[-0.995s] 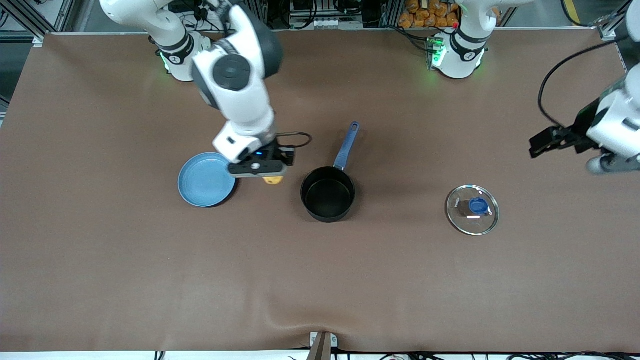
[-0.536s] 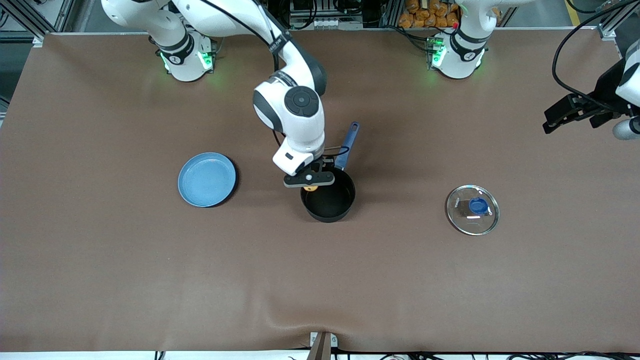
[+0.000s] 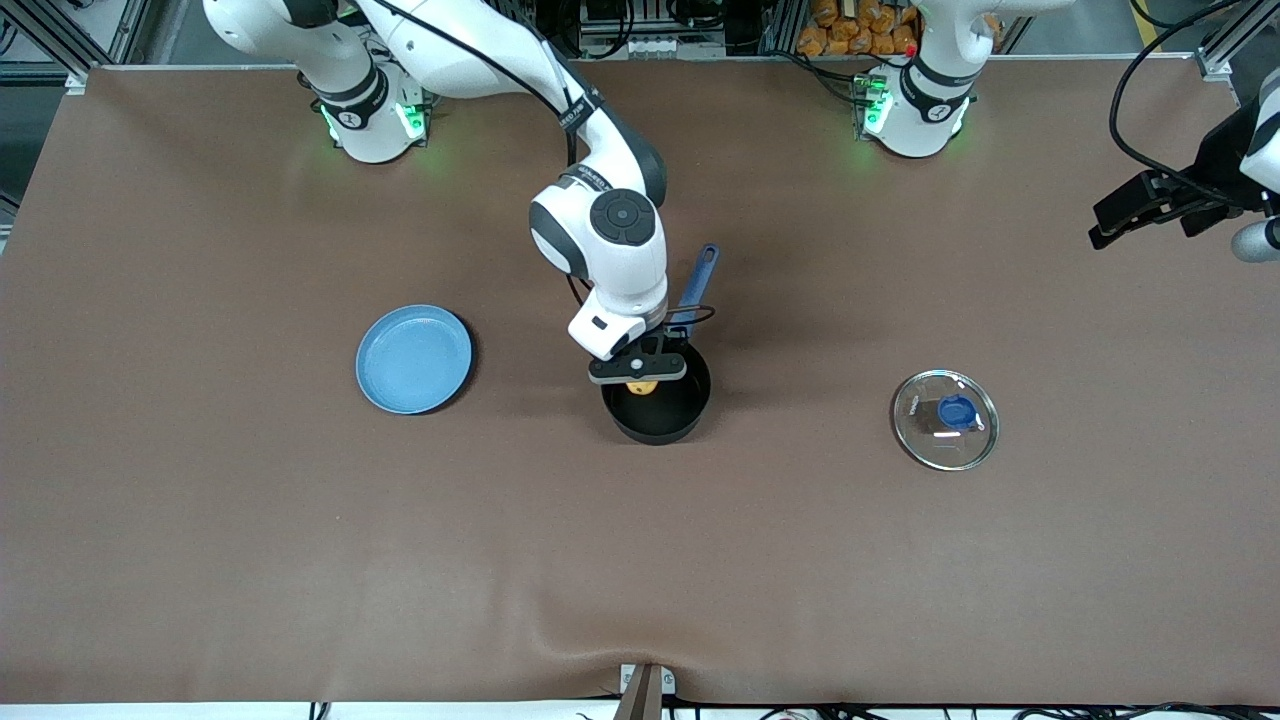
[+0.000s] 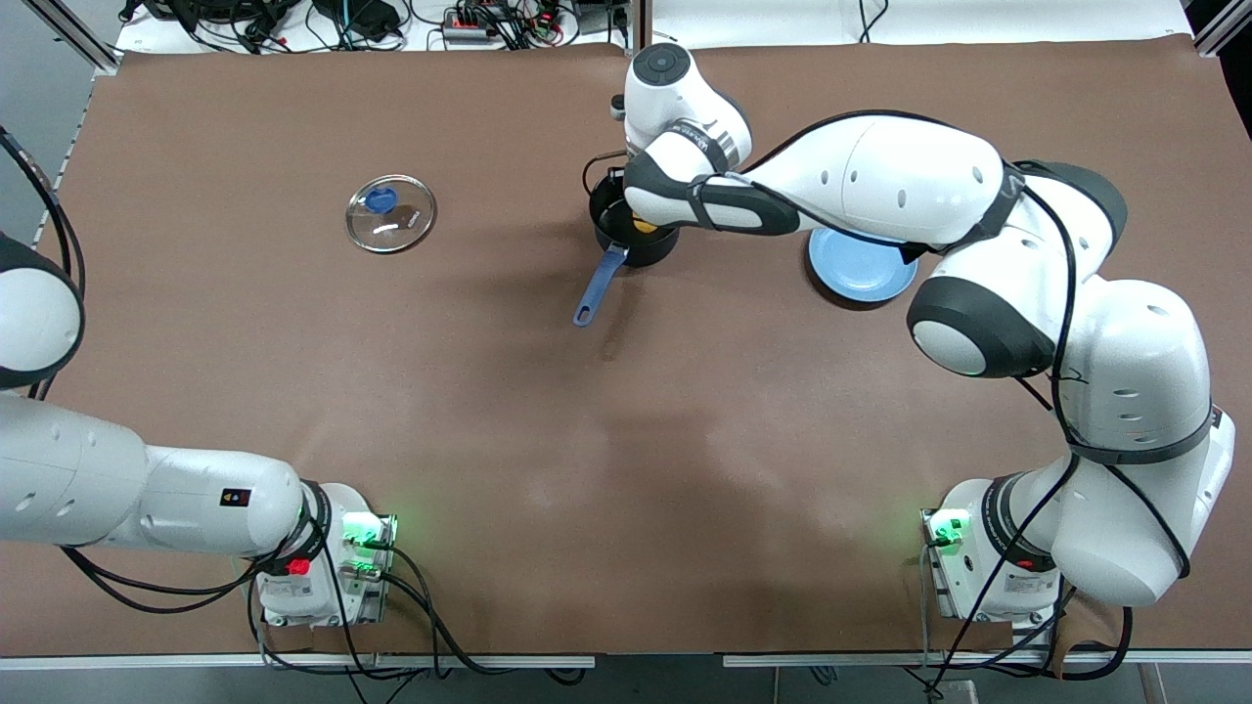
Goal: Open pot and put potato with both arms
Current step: 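Lower the potato into the saucepan and open the right gripper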
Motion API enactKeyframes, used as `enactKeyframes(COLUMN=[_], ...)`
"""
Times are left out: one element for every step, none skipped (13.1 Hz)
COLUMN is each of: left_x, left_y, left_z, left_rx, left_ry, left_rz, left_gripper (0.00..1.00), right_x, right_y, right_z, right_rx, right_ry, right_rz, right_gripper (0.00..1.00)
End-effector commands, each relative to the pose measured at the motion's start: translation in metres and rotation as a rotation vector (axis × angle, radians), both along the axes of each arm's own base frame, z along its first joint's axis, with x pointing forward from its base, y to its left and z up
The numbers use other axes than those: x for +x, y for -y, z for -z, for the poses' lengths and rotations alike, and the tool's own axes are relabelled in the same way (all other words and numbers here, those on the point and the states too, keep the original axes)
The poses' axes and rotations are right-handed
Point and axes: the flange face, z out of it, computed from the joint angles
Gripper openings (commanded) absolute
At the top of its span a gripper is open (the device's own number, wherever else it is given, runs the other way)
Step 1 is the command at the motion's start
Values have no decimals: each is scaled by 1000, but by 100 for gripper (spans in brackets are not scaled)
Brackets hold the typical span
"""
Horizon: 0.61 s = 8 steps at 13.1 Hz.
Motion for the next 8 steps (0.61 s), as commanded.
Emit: enactKeyframes(left_x=[-4,-4,-4,-4,-4,-4,-3,-3], left_y=[0,1,2,3,3,3,4,5], left_z=[1,1,2,2,2,3,4,4], left_rx=[-29,-30,-30,-30,-30,-30,-31,-39], left_ry=[-6,-4,-6,-7,-7,-9,-11,-11], left_rz=[0,4,6,7,7,7,9,10], left_gripper=[100,100,100,100,100,100,100,100], right_x=[1,-1,0,-2,-2,-2,-4,-3], right_y=[-17,-22,-25,-29,-32,-35,-38,-38], right_z=[10,15,18,23,26,30,35,39], right_rx=[-9,-11,-11,-13,-14,-16,-19,-23], right_ry=[29,30,32,32,33,36,35,35], right_rz=[9,8,5,-1,-3,-8,-14,-13], right_gripper=[0,0,0,0,0,0,0,0])
